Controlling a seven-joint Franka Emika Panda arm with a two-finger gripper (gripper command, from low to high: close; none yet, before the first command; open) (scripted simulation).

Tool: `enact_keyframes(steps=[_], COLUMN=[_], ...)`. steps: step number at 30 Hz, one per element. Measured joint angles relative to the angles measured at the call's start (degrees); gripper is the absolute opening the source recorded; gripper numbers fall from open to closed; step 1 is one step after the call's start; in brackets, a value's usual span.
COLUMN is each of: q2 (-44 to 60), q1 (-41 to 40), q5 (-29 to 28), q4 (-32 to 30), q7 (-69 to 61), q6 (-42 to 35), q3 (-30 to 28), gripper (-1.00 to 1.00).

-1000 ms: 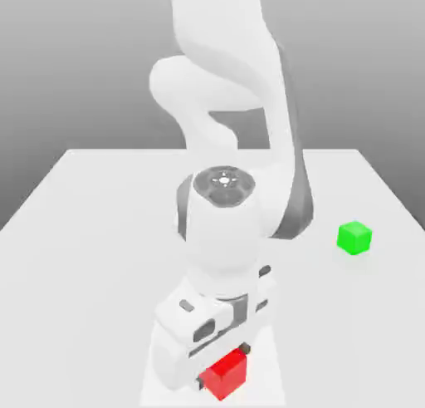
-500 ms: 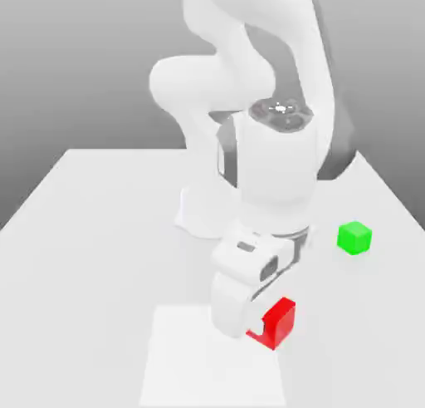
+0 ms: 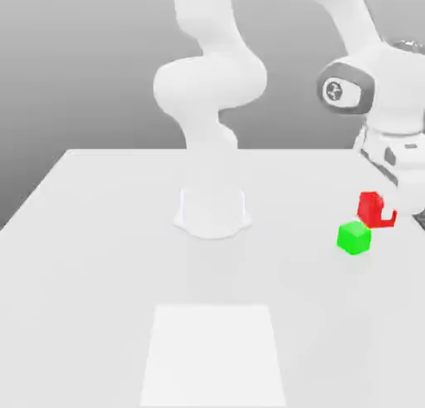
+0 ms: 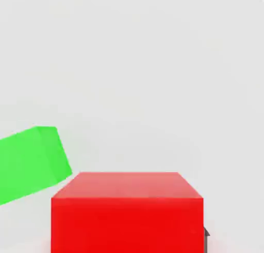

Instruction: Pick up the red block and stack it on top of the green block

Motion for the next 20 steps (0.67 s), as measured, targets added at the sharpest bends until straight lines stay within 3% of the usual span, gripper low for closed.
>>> enact_keyframes(steps=[3, 8, 14, 18, 19, 20], q2=[-1.54, 2.06, 8.93, 14.51, 15.69, 15.69], q1=[4.18, 1.62, -2.59, -4.46, -4.94, -5.15], q5=[0.82, -3.28, -10.15, -17.81, -19.71, -19.71], q4=[-2.35, -2.39, -2.34, -2.59, -2.65, -2.65], q7=[-0.91, 1.81, 6.51, 11.79, 13.10, 13.10], q6=[0.85, 4.47, 11.12, 16.33, 17.40, 17.40], q3=[2.48, 4.84, 7.29, 7.11, 7.00, 7.02], gripper=[-1.00, -1.00, -1.00, -1.00, 1.00, 1.00])
